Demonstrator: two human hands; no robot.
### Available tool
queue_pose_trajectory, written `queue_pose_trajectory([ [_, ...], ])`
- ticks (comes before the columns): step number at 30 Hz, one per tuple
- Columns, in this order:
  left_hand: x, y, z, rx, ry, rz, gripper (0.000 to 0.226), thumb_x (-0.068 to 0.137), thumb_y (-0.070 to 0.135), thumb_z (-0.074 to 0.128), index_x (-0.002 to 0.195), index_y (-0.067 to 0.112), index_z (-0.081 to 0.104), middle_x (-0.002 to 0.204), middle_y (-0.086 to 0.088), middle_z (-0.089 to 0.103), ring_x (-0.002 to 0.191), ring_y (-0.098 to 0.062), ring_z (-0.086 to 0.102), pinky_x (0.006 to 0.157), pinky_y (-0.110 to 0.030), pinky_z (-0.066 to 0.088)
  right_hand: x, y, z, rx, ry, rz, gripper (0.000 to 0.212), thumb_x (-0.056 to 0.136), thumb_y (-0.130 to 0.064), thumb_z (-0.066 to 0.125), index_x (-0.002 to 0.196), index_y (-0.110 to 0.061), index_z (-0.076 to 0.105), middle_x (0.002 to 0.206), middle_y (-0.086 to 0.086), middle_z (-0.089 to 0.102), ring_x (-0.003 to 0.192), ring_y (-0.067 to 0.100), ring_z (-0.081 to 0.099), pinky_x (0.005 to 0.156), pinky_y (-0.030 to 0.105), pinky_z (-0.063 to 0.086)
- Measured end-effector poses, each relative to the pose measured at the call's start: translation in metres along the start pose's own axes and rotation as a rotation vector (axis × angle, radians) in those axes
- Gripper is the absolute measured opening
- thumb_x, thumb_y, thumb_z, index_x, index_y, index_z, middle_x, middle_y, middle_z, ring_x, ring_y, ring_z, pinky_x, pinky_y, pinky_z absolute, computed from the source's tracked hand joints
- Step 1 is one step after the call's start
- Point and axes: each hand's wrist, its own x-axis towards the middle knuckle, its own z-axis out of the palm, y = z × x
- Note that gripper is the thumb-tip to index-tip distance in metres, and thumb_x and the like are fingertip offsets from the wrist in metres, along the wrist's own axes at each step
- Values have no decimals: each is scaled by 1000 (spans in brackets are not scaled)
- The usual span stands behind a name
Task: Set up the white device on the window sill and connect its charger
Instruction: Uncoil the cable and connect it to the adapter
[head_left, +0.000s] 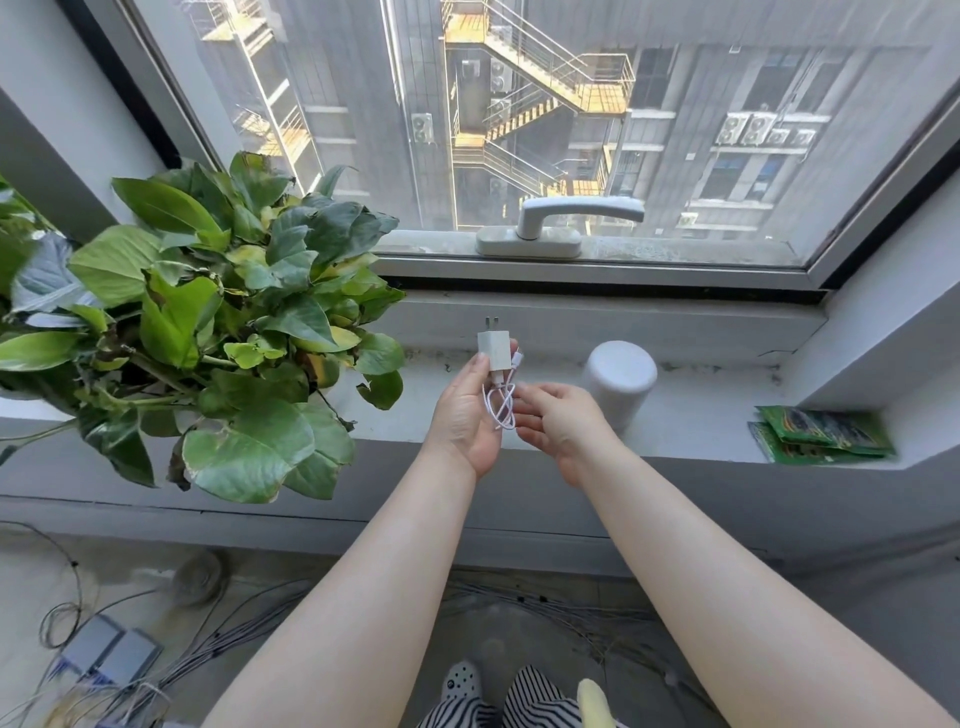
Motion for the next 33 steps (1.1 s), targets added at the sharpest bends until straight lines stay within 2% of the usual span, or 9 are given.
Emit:
queue_pose_trajectory([
  [4, 3, 1, 0, -34, 43, -5, 29, 99, 23, 39, 113, 10, 62, 114, -5, 62, 93, -11, 60, 73, -22, 50, 2, -1, -1, -7, -32, 43, 4, 87, -13, 64, 84, -13, 63, 71, 2, 62, 56, 6, 53, 58, 17, 47],
  [8, 7, 1, -2, -49, 74, -30, 36, 100, 27, 38, 125, 9, 57, 121, -4, 60, 93, -10, 60, 66, -20, 53, 2, -3, 1, -12, -20, 45, 8, 86, -10, 66, 80, -15, 64, 76, 2, 65, 68, 9, 58, 66, 19, 48],
  [13, 7, 9, -7, -114, 9, -51, 36, 101, 29, 33, 104, 11, 64, 88, 2, 76, 93, -11, 63, 64, -20, 54, 1, -7, -1, 12, -33, 51, 6, 83, -8, 70, 85, -13, 68, 77, 1, 67, 67, 8, 62, 63, 14, 51],
  [16, 3, 13, -8, -114, -9, -22, 32, 102, 26, 32, 102, 15, 62, 90, 4, 76, 97, -14, 64, 72, -26, 54, 1, -7, -2, 30, -34, 56, 9, 82, -8, 71, 90, -10, 69, 77, 3, 68, 65, 9, 63, 64, 15, 54],
  [19, 0, 14, -8, -76, -5, 19, 30, 101, 23, 33, 109, 13, 60, 99, 1, 74, 99, -15, 65, 83, -30, 50, 1, -6, 2, 37, -4, 62, 16, 85, -22, 69, 93, -8, 68, 82, 6, 67, 69, 14, 63, 59, 18, 54],
  [22, -4, 14, -6, -27, -32, 39, 28, 101, 22, 34, 118, 13, 55, 111, -1, 69, 96, -14, 67, 80, -28, 55, 2, -8, 5, 20, -2, 40, 29, 86, -38, 65, 89, -9, 69, 80, 4, 70, 71, 15, 66, 60, 20, 53],
  [25, -7, 14, -2, 19, -59, 25, 29, 101, 21, 35, 123, 12, 53, 115, -2, 67, 98, -16, 65, 80, -31, 54, 2, -10, 7, -37, -15, -13, 28, 83, -29, 71, 99, -6, 66, 87, 8, 70, 67, 14, 66, 62, 20, 56],
  [28, -8, 15, 0, 61, -65, 11, 27, 100, 21, 38, 120, 10, 54, 118, -5, 65, 103, -22, 60, 85, -34, 50, 1, -10, 5, -71, -23, -49, 16, 82, -16, 72, 94, -7, 66, 89, 10, 68, 64, 13, 65, 65, 20, 56],
  [33, -7, 21, -3, 307, -72, 46, 20, 99, 13, 40, 112, 11, 55, 106, -8, 66, 90, -20, 62, 80, -32, 50, 1, -11, -5, -20, -43, -40, 14, 81, -11, 72, 94, -8, 69, 89, 10, 71, 68, 16, 69, 76, 27, 57],
])
